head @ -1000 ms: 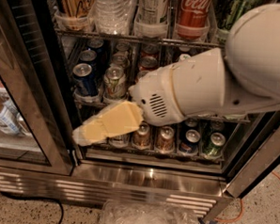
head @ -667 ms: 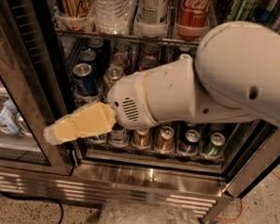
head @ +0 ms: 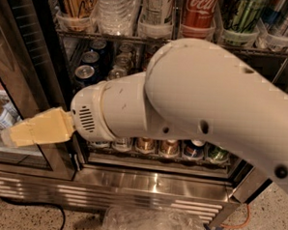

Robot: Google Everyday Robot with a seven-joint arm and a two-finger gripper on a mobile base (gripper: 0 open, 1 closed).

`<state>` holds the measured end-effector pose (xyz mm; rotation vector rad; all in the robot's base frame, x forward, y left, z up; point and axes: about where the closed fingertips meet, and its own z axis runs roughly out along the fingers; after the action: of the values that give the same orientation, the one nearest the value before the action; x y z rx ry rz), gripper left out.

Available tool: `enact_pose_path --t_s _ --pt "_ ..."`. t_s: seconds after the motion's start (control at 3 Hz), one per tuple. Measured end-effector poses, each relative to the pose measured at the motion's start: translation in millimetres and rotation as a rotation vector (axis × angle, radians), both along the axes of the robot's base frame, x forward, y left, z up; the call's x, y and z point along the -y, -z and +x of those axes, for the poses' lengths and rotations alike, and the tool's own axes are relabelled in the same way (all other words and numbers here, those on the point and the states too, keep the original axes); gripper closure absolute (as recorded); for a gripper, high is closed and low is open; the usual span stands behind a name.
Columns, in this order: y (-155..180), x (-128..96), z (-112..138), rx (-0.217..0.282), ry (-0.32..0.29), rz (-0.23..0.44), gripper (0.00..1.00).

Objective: Pick pepsi can from middle shelf of fridge

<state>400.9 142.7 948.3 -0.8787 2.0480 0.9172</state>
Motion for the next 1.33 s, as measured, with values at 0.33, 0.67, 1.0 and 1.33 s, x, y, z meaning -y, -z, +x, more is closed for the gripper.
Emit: enact_pose_path --t_s 0.33,0.67,1.0,1.33 --pt "-3.7 -1.2 0.8 -0.038 0.037 0.019 0.00" --pt "-3.7 -1.3 0.8 -0.038 0.037 0.019 0.00" --pt "-2.9 -14.5 0.3 -0.035 0.038 0.041 0.00" --pt "17.9 -47.6 -4.5 -0.085 0.066 0.100 0.00"
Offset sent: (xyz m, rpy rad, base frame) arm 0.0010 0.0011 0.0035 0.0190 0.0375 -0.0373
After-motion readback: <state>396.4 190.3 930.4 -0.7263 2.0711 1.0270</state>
